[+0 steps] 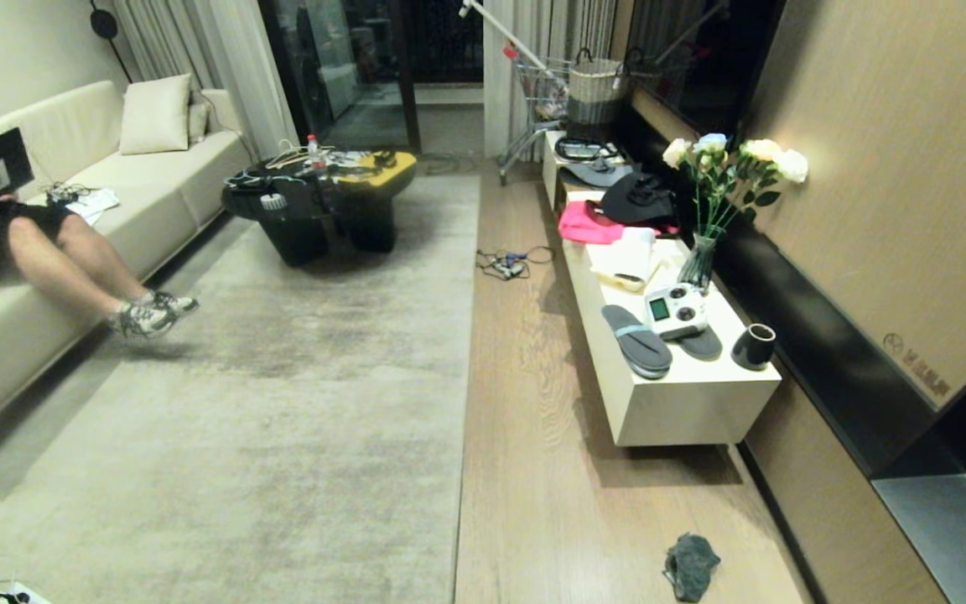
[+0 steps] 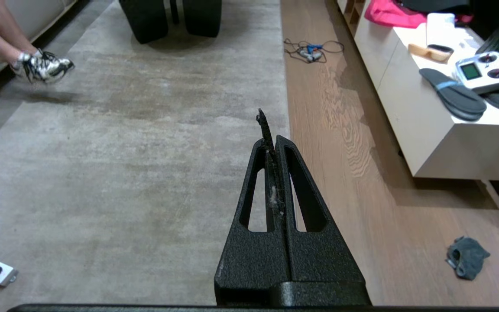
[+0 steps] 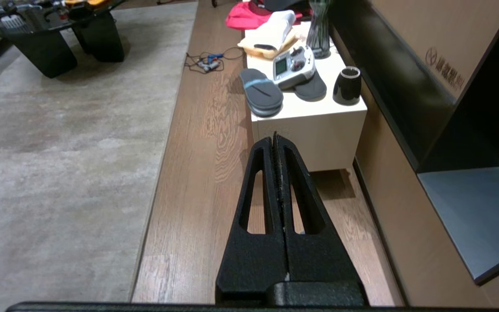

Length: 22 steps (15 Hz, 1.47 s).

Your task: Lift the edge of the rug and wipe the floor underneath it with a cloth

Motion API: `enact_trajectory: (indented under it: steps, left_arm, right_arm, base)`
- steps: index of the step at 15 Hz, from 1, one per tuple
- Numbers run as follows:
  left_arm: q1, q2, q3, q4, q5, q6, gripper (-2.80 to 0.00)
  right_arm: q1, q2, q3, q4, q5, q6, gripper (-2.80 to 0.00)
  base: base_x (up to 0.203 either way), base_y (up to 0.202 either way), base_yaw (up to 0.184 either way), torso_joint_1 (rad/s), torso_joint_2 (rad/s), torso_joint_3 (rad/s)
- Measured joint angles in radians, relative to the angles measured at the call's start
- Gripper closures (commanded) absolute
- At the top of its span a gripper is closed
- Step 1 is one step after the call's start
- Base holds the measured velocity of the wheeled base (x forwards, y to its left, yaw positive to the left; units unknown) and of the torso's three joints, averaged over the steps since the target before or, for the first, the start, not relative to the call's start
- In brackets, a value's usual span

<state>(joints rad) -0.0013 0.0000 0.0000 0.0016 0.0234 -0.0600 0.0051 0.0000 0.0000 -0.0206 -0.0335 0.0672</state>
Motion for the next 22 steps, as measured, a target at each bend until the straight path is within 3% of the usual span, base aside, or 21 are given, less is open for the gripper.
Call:
enact_trajectory:
  steps: [14,22]
  left_arm:
    - [0.0,0.0,0.0,0.0,0.0,0.001,0.0]
    - [0.0,0.0,0.0,0.0,-0.001,0.0,0.0]
  right_arm:
    - [0.0,0.0,0.0,0.0,-0.001,-0.001,0.0]
    - [0.0,0.0,0.0,0.0,-0.001,0.011,0.0]
  base:
    - [0.0,0.0,0.0,0.179,-0.43,-0.257]
    - [0.0,0.0,0.0,0.009,-0.02,-0.011]
